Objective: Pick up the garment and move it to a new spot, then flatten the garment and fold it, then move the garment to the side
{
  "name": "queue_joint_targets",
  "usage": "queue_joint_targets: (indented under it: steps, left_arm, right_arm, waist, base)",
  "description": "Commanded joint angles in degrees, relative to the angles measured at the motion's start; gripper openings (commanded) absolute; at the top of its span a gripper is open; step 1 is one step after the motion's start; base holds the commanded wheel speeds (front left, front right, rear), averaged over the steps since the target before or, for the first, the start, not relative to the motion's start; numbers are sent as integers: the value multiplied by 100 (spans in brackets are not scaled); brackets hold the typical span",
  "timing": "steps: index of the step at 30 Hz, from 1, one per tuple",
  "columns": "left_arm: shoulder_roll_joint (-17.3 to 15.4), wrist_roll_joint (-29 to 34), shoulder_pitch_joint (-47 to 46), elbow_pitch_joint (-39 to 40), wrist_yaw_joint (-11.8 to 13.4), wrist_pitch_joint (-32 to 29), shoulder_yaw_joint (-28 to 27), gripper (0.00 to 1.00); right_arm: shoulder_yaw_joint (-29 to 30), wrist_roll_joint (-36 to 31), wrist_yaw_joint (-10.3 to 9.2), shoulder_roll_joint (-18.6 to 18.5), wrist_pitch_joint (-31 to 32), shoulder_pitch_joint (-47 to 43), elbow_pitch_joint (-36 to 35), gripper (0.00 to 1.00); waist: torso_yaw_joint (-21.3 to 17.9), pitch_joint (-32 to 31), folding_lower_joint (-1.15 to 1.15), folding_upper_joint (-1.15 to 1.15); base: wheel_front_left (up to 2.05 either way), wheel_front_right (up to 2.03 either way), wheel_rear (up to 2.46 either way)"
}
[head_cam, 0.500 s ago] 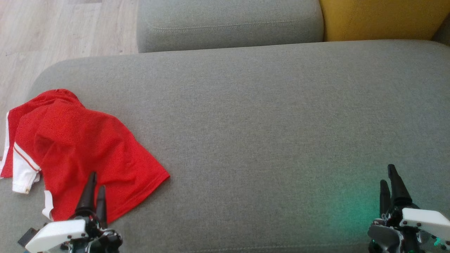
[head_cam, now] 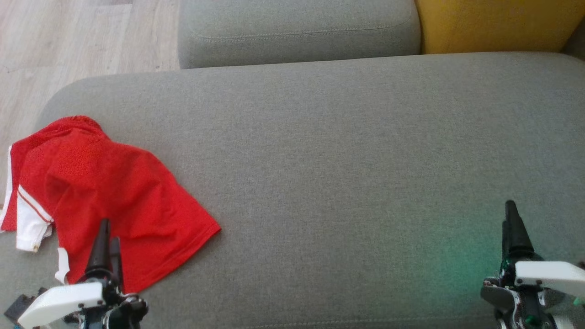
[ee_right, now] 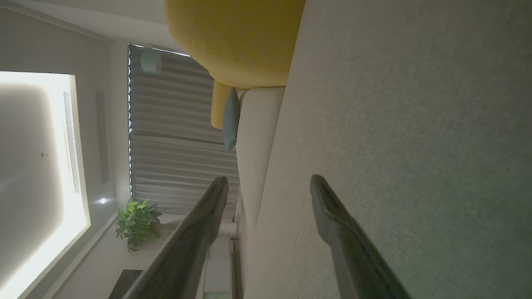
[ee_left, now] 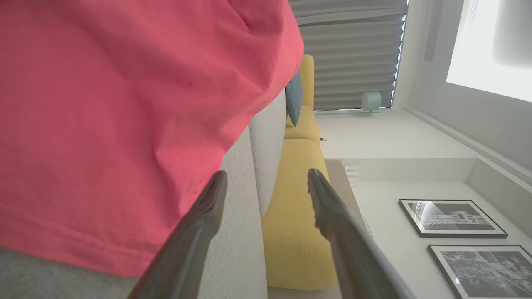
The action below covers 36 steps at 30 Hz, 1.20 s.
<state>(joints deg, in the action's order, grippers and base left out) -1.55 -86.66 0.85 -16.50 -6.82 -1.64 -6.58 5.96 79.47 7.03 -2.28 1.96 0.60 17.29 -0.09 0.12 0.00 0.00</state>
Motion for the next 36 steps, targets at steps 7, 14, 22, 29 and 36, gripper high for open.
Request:
queue_joint_targets:
  steps: [7, 14, 22, 29, 36]
  left_arm:
    - [-67, 791, -324, 574, 37, 153, -126, 100]
    - [-72, 1543, -320, 983, 228, 270, 94, 100]
    - [-77, 2286, -301, 1336, 384, 387, 353, 100]
    - [-82, 3009, -300, 1600, 507, 504, 567, 100]
    - [-87, 3772, -310, 1748, 586, 622, 784, 100]
  right_arm:
    - [-75, -1114, 14, -28, -172, 304, -628, 100]
    - [-269, -2171, 16, -30, -290, 308, -982, 100]
    - [-417, -3064, 19, -33, -408, 313, -1184, 100]
    - [-522, -3742, 21, -35, -527, 315, -1330, 100]
    - [-601, -4392, 24, -38, -645, 308, -1435, 100]
  waist:
    - [1, 13, 0, 0]
    - [26, 26, 0, 0]
    - [45, 31, 0, 0]
    - [35, 39, 0, 0]
    - [10, 50, 0, 0]
  base:
    - [0, 0, 0]
    - [0, 0, 0]
    - [0, 0, 0]
    - [0, 0, 0]
    - [0, 0, 0]
